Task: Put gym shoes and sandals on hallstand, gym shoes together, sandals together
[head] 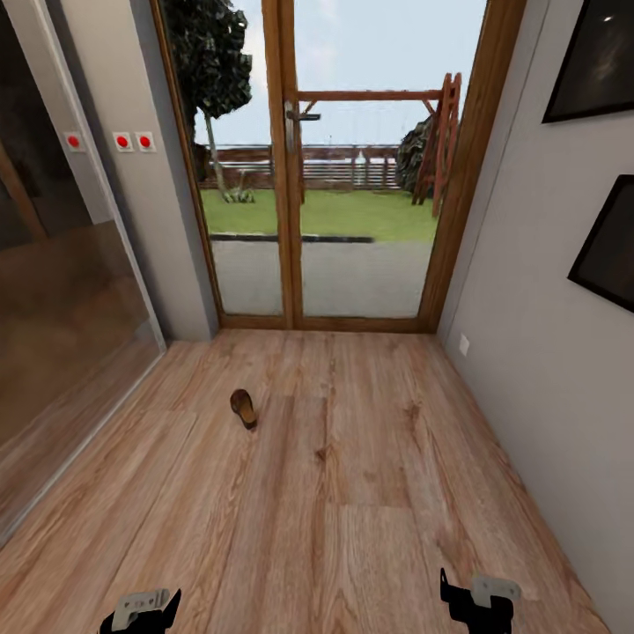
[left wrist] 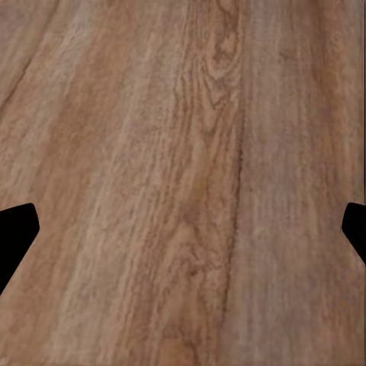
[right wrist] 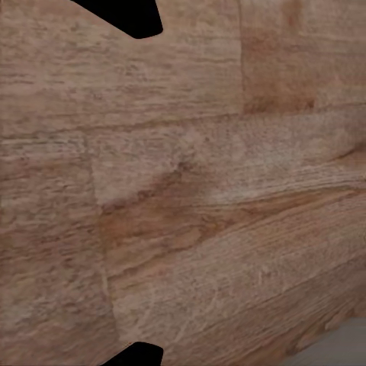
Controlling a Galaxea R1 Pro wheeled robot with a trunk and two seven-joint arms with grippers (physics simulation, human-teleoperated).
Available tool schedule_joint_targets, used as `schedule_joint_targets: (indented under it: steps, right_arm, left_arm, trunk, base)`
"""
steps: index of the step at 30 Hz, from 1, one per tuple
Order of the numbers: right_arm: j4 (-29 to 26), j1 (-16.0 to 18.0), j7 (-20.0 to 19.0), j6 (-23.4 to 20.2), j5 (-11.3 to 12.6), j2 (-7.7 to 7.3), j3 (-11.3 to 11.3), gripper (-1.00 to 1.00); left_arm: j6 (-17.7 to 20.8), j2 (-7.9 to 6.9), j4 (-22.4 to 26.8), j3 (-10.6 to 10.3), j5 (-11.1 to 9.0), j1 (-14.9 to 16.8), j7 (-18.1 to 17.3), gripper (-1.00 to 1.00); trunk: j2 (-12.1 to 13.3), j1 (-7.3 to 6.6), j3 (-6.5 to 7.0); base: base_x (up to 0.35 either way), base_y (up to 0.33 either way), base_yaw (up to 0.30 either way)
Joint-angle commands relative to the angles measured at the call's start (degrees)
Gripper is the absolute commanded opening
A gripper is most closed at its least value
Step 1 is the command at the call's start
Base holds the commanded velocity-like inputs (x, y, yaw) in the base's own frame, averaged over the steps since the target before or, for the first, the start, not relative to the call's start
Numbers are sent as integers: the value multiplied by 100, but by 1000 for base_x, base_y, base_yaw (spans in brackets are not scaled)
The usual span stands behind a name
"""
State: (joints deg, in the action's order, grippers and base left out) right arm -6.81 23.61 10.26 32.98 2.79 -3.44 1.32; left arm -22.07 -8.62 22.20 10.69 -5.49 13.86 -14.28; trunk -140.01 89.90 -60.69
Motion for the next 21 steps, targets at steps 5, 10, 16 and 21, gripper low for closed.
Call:
schedule_joint_targets:
  steps: [5,10,16,21]
  right_arm:
    - [4,3,-9,24,28,1,9,100]
    - [4,3,-7,24,28,1,9,100]
    - [4,3,-6,24,28,1,9,100]
    - [4,3,-6,24,28,1,9,100]
  left_arm:
    - [1,1,-5,20,-57,3,-57,100]
    - [1,1,-4,20,-57,3,-57,100]
    - [1,0,1,20,-57,3,-57,100]
    - [1,1,-1,20,-57,3,-57,100]
  trunk:
    - [-2,2,-5]
    - [-2,2,-5]
    - [-2,2,-5]
    - [-2,2,-5]
  base:
    - [302,-142,86]
    - [297,-142,214]
    - [293,-145,237]
    - [290,-149,80]
